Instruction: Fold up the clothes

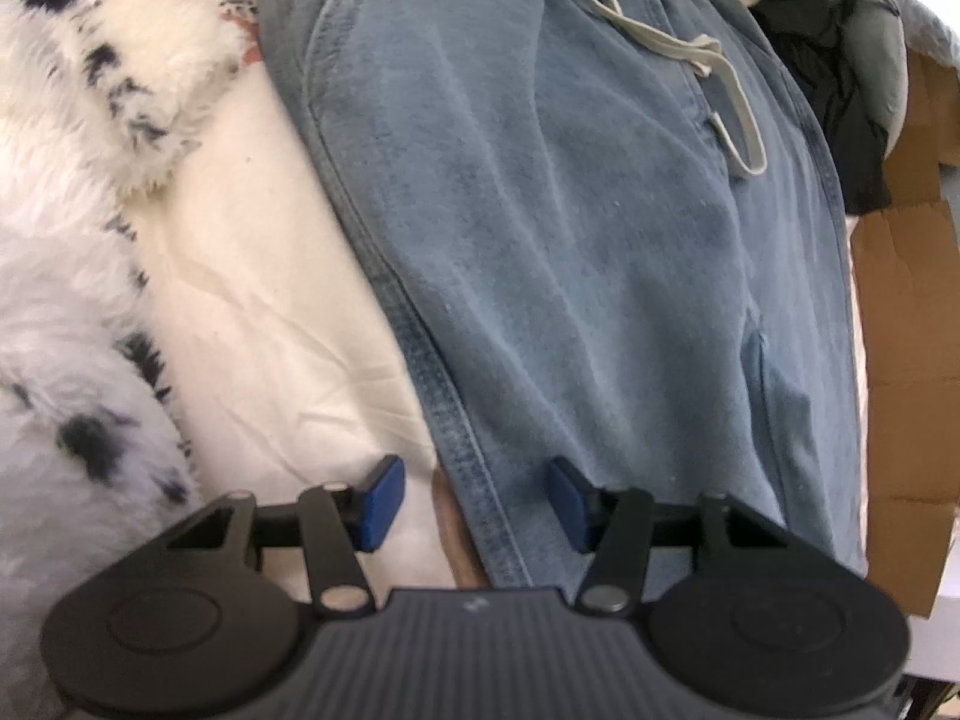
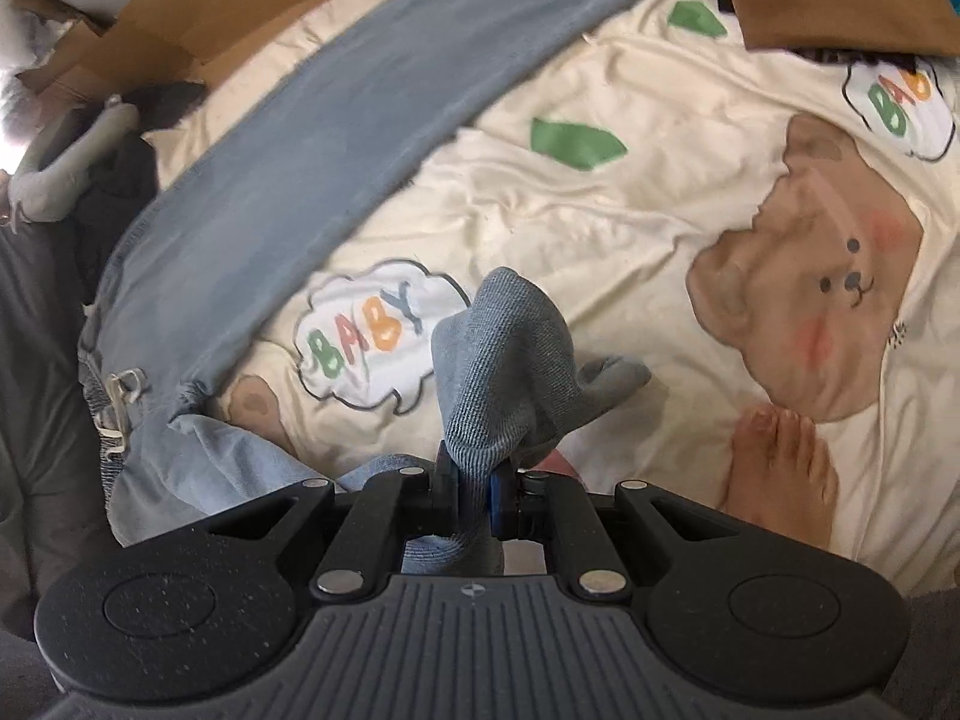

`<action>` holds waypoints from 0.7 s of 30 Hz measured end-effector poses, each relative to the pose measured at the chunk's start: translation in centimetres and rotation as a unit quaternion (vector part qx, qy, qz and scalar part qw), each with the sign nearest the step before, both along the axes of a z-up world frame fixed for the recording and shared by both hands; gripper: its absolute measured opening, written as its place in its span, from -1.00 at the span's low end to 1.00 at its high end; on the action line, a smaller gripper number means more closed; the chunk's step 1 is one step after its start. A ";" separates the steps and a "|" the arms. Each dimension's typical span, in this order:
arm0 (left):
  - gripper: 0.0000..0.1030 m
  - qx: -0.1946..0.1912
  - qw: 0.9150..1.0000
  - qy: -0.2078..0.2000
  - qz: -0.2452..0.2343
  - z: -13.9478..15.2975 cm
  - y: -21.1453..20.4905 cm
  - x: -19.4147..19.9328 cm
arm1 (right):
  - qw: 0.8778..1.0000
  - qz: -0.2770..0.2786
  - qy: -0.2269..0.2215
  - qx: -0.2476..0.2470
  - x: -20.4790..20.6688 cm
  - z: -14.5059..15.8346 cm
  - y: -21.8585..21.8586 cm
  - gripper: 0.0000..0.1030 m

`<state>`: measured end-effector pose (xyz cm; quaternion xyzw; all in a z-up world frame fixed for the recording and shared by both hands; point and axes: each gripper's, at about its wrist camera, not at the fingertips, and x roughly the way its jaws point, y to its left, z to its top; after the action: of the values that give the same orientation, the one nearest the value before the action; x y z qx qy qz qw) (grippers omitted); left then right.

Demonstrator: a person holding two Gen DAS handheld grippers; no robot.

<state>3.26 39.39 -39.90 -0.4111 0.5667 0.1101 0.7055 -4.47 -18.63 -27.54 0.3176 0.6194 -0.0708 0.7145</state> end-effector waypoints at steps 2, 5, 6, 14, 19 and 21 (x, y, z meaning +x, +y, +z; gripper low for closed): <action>0.06 0.003 1.000 -0.004 -0.005 -0.2 -0.2 0.1 | 1.000 0.005 0.010 0.002 0.4 -1.0 0.1 -0.81; -0.14 -0.001 1.000 -0.006 -0.009 -0.2 -0.3 0.5 | 1.000 -0.011 0.012 0.003 1.6 -2.5 -0.3 -0.81; -0.16 -0.004 1.000 -0.006 -0.010 -0.2 -0.2 0.6 | 1.000 -0.015 0.012 0.003 2.1 -2.9 -0.4 -0.81; 0.04 -0.036 0.999 -0.013 -0.001 -0.4 0.5 0.9 | 1.000 -0.009 -0.003 0.015 6.6 -5.3 -0.1 -0.80; 0.06 -0.042 0.999 -0.014 -0.011 -0.2 0.7 1.8 | 0.999 0.027 -0.023 0.029 9.8 -6.4 0.7 -0.71; 0.09 -0.043 0.999 -0.013 -0.017 -0.2 0.7 1.9 | 0.998 0.048 -0.037 0.030 11.3 -7.1 0.7 -0.60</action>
<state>5.11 40.13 -40.09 -0.4327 0.5686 0.0684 0.6963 6.86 -17.95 -34.64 0.3106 0.6093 -0.0060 0.7296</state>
